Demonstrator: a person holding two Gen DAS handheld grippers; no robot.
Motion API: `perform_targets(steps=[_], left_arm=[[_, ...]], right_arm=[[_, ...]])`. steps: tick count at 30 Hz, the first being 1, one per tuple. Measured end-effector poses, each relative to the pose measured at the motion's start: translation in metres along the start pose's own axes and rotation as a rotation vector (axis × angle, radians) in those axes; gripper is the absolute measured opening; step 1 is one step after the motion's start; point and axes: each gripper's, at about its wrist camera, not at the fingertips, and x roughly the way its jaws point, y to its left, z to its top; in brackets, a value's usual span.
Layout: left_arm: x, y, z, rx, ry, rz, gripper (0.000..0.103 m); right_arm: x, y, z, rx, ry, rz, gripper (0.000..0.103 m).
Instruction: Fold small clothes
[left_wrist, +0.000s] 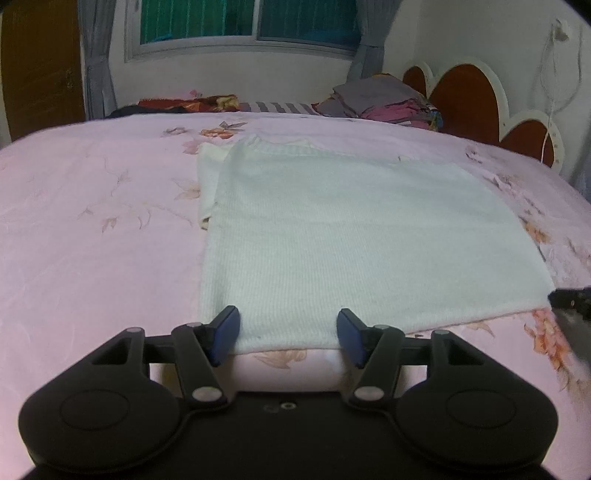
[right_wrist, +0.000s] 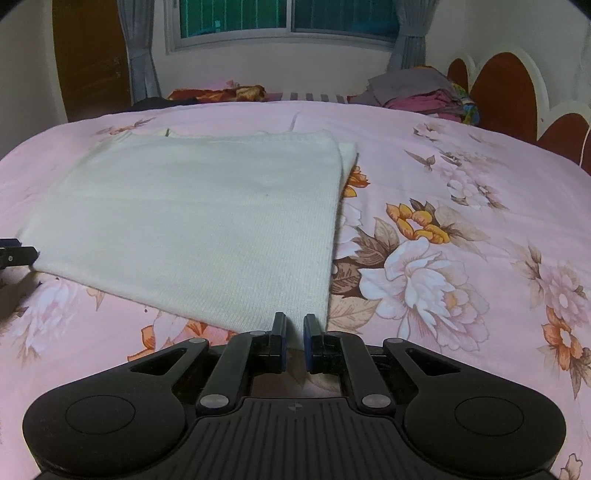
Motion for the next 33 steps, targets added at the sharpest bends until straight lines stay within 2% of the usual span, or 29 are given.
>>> perform_targets(steps=[1, 2, 3, 4, 5, 6, 8, 9, 10, 11, 12, 13, 14, 15, 16, 17, 18, 19, 21, 24, 28, 31, 33], left_arm=[[-0.003, 0.002, 0.002, -0.026, 0.007, 0.007, 0.059], [-0.010, 0.003, 0.004, -0.054, 0.010, 0.038, 0.064], [-0.018, 0.003, 0.005, -0.073, 0.003, 0.078, 0.088], [-0.027, 0.004, 0.003, -0.088, -0.021, 0.109, 0.097], [-0.038, 0.005, -0.001, -0.106, -0.058, 0.106, 0.098], [-0.045, 0.007, -0.006, -0.131, -0.071, 0.084, 0.092], [-0.050, 0.009, -0.015, -0.191, -0.044, 0.045, 0.082], [-0.051, 0.008, -0.020, -0.216, -0.031, 0.029, 0.071], [-0.052, 0.008, -0.025, -0.248, -0.020, 0.008, 0.066], [-0.053, 0.008, -0.030, -0.298, -0.007, -0.021, 0.061], [-0.054, 0.009, -0.034, -0.341, -0.003, -0.046, 0.057], [-0.055, 0.009, -0.039, -0.395, -0.004, -0.079, 0.055], [-0.055, 0.010, -0.042, -0.428, -0.004, -0.101, 0.052], [-0.055, 0.010, -0.044, -0.465, -0.002, -0.116, 0.052], [-0.054, 0.011, -0.046, -0.500, -0.001, -0.128, 0.052], [-0.052, 0.015, -0.047, -0.531, -0.003, -0.146, 0.053], [-0.048, 0.018, -0.049, -0.572, -0.005, -0.164, 0.054], [-0.044, 0.022, -0.050, -0.622, -0.007, -0.177, 0.055], [-0.036, 0.027, -0.048, -0.688, -0.029, -0.197, 0.062], [-0.019, 0.033, -0.045, -0.751, -0.077, -0.209, 0.062], [0.004, 0.038, -0.044, -0.873, -0.204, -0.213, 0.060], [0.017, 0.034, -0.033, -0.881, -0.247, -0.185, 0.059], [0.025, 0.036, -0.027, -0.911, -0.266, -0.198, 0.056]], right_arm=[[0.000, -0.001, 0.000, -0.002, 0.001, 0.002, 0.008], [-0.001, -0.002, 0.000, 0.000, 0.005, 0.003, 0.008], [-0.005, -0.004, 0.001, 0.016, 0.010, -0.007, 0.008], [-0.014, -0.004, 0.001, 0.030, -0.004, -0.035, 0.008], [-0.025, -0.004, -0.002, 0.034, -0.039, -0.047, 0.008], [-0.038, -0.006, -0.007, 0.044, -0.080, -0.039, 0.008], [-0.056, -0.012, -0.017, 0.092, -0.096, -0.007, 0.009], [-0.063, -0.016, -0.023, 0.127, -0.098, 0.011, 0.010], [-0.069, -0.018, -0.028, 0.155, -0.099, 0.024, 0.025], [-0.074, -0.019, -0.032, 0.177, -0.096, 0.034, 0.056], [-0.080, -0.019, -0.037, 0.191, -0.098, 0.049, 0.066], [-0.085, -0.016, -0.038, 0.191, -0.108, 0.061, 0.068], [-0.091, -0.014, -0.040, 0.179, -0.119, 0.075, 0.067], [-0.096, -0.010, -0.041, 0.159, -0.132, 0.085, 0.060], [-0.100, -0.005, -0.041, 0.144, -0.138, 0.093, 0.043], [-0.102, -0.001, -0.040, 0.140, -0.132, 0.098, 0.035], [-0.103, 0.001, -0.039, 0.146, -0.126, 0.105, 0.019], [-0.104, 0.003, -0.037, 0.155, -0.127, 0.116, 0.008], [-0.103, 0.007, -0.034, 0.160, -0.133, 0.119, 0.008], [-0.090, 0.013, -0.026, 0.145, -0.112, 0.117, 0.008], [-0.064, 0.028, -0.004, 0.132, -0.097, 0.129, 0.008], [-0.038, 0.041, 0.020, 0.121, -0.091, 0.138, 0.008], [-0.016, 0.049, 0.040, 0.120, -0.082, 0.142, 0.008]])
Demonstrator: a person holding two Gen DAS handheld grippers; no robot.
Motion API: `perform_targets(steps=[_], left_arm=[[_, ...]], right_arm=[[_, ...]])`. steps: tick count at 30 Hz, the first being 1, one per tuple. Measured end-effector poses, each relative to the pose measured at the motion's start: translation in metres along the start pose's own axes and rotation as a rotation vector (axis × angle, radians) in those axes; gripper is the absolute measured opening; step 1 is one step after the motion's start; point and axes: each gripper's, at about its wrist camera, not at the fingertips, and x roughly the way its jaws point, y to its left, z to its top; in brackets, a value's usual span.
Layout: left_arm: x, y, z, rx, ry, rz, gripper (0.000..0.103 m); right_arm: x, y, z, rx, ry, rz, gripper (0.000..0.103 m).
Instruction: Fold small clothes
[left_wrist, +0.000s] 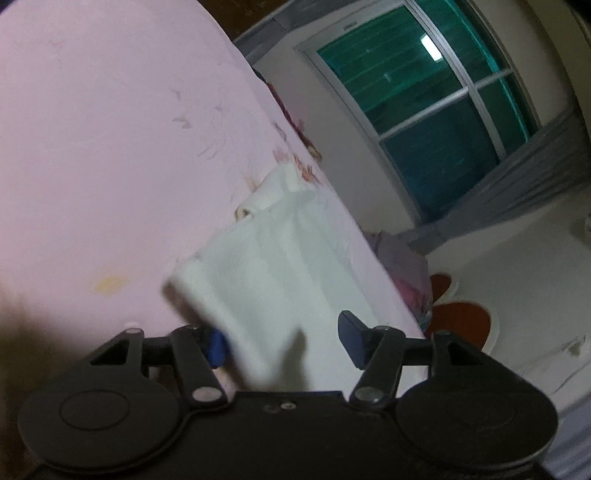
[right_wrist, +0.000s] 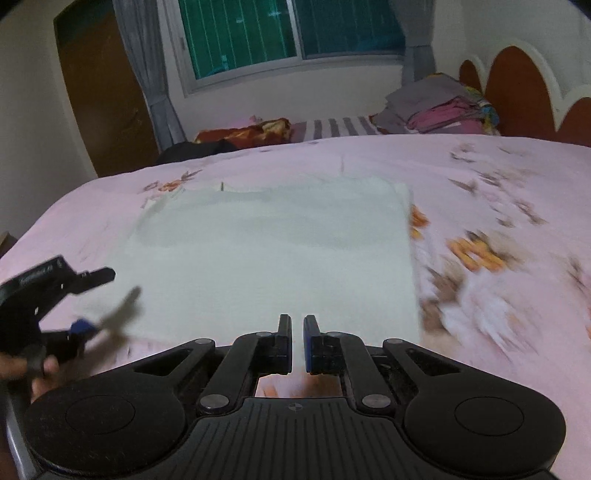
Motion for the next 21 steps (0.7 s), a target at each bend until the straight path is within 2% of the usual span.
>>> perform_targets(steps=[5, 6, 7, 8, 9, 10, 12, 14, 16, 17, 21], left_arm=[[0.024, 0.012, 0.020, -0.125, -0.012, -0.062, 0.039], [0.030, 0.011, 0.021, -0.121, -0.012, -0.057, 0.034], [0.036, 0.009, 0.021, -0.104, -0.008, -0.052, 0.031], [0.042, 0.008, 0.021, -0.086, -0.004, -0.045, 0.025], [0.046, 0.007, 0.021, -0.076, 0.001, -0.035, 0.009], [0.051, 0.008, 0.022, -0.089, 0.017, -0.025, 0.007], [0.049, 0.010, 0.024, -0.113, -0.001, -0.037, 0.007], [0.042, 0.003, 0.022, -0.051, -0.026, -0.034, 0.007], [0.041, 0.002, 0.021, -0.048, -0.029, -0.040, 0.009], [0.040, 0.002, 0.022, -0.052, -0.037, -0.019, 0.021], [0.044, 0.006, 0.027, -0.064, -0.048, -0.007, 0.022]], right_arm=[[0.046, 0.014, 0.034, 0.014, -0.005, 0.016, 0.007], [0.052, 0.016, 0.037, 0.015, -0.010, 0.014, 0.000], [0.059, 0.018, 0.041, 0.012, -0.010, 0.014, 0.000], [0.065, 0.021, 0.043, 0.011, -0.009, 0.013, 0.000], [0.071, 0.023, 0.044, 0.011, -0.007, 0.011, 0.000], [0.076, 0.025, 0.046, 0.013, -0.001, 0.007, 0.000], [0.084, 0.027, 0.047, 0.015, 0.008, 0.003, 0.000], [0.089, 0.029, 0.049, 0.008, 0.012, 0.002, 0.000], [0.095, 0.030, 0.051, 0.002, 0.013, 0.006, 0.000], [0.098, 0.030, 0.052, 0.001, 0.014, 0.007, 0.000], [0.110, 0.029, 0.058, 0.015, 0.015, 0.021, 0.000]])
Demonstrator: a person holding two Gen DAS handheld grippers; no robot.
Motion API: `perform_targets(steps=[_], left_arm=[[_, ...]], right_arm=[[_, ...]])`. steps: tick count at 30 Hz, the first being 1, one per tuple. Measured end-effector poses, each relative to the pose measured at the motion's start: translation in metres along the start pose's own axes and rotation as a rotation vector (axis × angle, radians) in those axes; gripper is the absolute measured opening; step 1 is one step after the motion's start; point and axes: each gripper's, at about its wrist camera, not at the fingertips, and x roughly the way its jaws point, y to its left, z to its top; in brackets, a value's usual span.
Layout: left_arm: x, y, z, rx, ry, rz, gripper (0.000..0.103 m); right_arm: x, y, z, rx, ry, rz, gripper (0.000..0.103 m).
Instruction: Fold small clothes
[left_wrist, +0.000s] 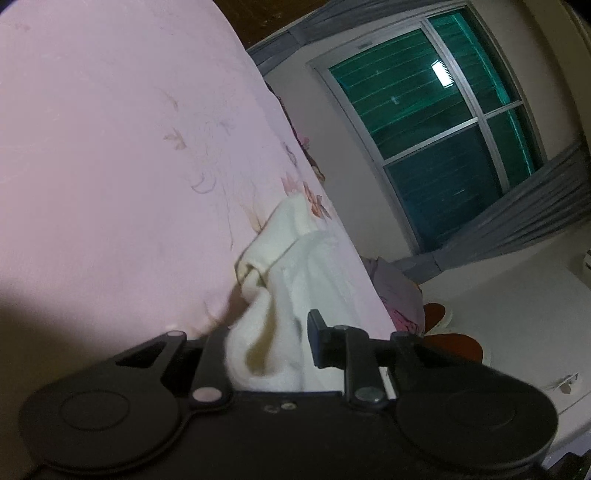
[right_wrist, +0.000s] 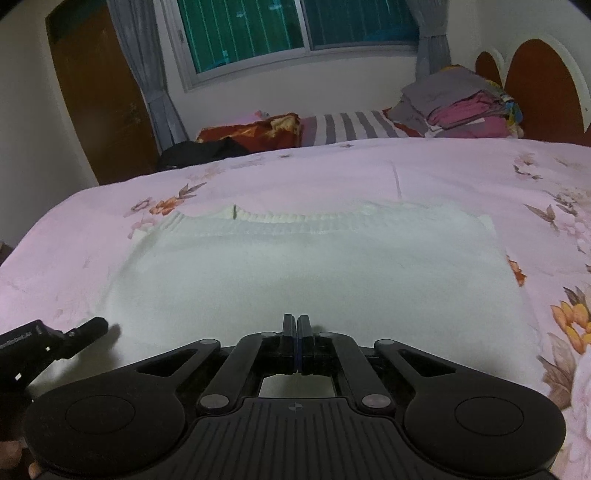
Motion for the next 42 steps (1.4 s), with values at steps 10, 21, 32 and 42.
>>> perform_targets(steps=[10, 21, 32, 42], left_arm=[[-0.002, -0.078, -0.002, 0.335, 0.043, -0.014, 0.007], [0.036, -0.237, -0.131, 0.884, 0.298, -0.051, 0.008], [0.042, -0.216, -0.126, 0.707, 0.318, 0.009, 0.037], [0.062, -0.167, -0.099, 0.723, 0.320, 0.149, 0.028]], right_arm=[[0.026, -0.010, -0.002, 0.014, 0.050, 0.056, 0.000], [-0.076, -0.154, 0.015, 0.317, -0.150, 0.081, 0.000], [-0.112, -0.234, 0.014, 0.366, -0.085, 0.168, 0.057], [-0.072, -0.183, 0.013, 0.303, -0.012, 0.332, 0.054]])
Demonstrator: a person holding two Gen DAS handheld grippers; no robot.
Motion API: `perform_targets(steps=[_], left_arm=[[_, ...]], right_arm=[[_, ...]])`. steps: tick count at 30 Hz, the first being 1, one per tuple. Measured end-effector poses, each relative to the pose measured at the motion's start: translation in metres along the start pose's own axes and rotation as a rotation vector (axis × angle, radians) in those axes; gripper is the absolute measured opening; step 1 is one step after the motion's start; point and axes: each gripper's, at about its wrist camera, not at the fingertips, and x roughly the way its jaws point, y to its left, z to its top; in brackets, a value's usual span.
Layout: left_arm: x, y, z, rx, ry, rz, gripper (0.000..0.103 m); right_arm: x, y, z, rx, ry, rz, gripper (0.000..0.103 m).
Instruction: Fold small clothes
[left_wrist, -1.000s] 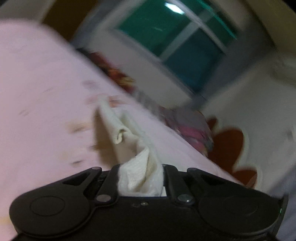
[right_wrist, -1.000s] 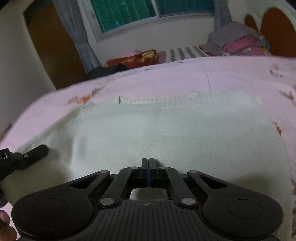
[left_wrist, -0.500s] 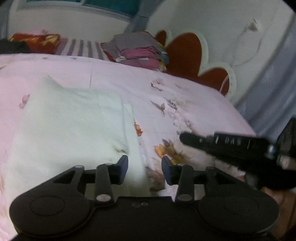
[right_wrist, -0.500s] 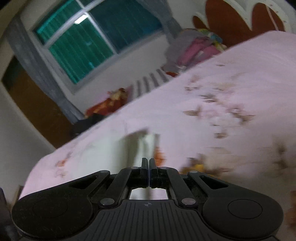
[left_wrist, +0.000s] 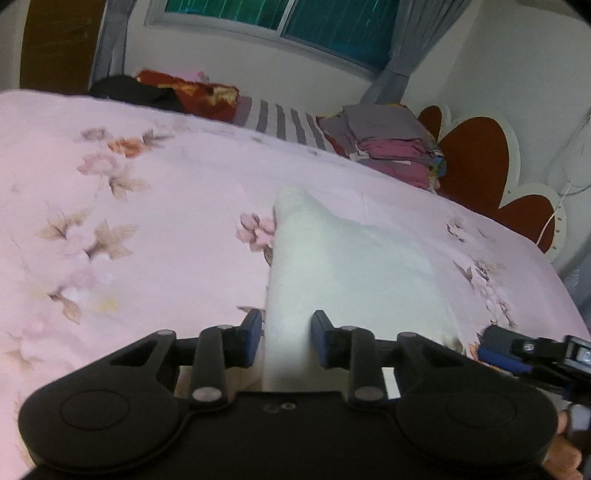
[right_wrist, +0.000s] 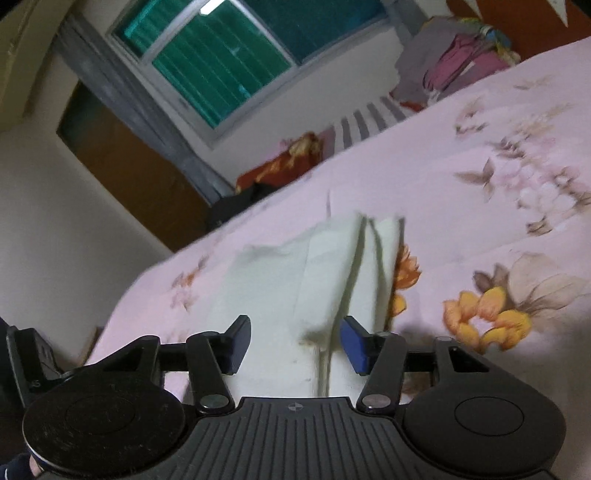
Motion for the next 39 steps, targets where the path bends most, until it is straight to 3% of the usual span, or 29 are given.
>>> perform_targets(steps=[4, 8, 12, 14, 15, 17, 22, 24, 29, 31, 34, 39], left_arm=[[0.006, 0.003, 0.002, 0.021, 0.010, -0.024, 0.028], [-0.011, 0.015, 0.009, 0.007, -0.081, -0.095, 0.023], [0.004, 0.018, 0.018, 0.054, -0.027, -0.148, 0.023], [0.016, 0.016, 0.018, 0.095, 0.023, -0.124, 0.026], [0.020, 0.017, 0.018, 0.103, 0.033, -0.121, 0.026], [0.022, 0.014, 0.021, 0.127, 0.051, -0.098, 0.026], [0.013, -0.002, 0.026, 0.239, -0.002, -0.105, 0.021], [0.018, -0.008, 0.025, 0.268, 0.010, -0.100, 0.021], [0.009, -0.029, 0.030, 0.301, -0.003, -0.154, 0.021], [0.017, -0.041, 0.028, 0.336, 0.030, -0.156, 0.021], [0.034, -0.048, 0.019, 0.344, 0.083, -0.165, 0.021], [0.038, -0.047, 0.016, 0.344, 0.098, -0.169, 0.021]], right_arm=[[0.022, -0.003, -0.005, 0.035, 0.055, -0.012, 0.054], [0.030, -0.001, -0.006, 0.053, 0.041, -0.035, 0.054], [0.039, 0.002, -0.005, 0.051, 0.054, -0.077, 0.054], [0.047, 0.002, -0.004, 0.066, 0.062, -0.075, 0.053], [0.049, 0.003, -0.004, 0.066, 0.063, -0.076, 0.052], [0.053, 0.005, -0.005, 0.060, 0.063, -0.092, 0.030], [0.058, 0.004, -0.007, 0.045, 0.069, -0.106, 0.030], [0.058, 0.004, -0.007, 0.035, 0.067, -0.111, 0.011], [0.038, 0.006, -0.003, 0.035, 0.012, -0.105, 0.009], [0.024, 0.004, 0.000, 0.042, -0.015, -0.097, 0.009], [0.024, -0.011, -0.004, 0.048, 0.014, -0.148, 0.009], [0.024, -0.024, -0.009, 0.078, 0.037, -0.124, 0.009]])
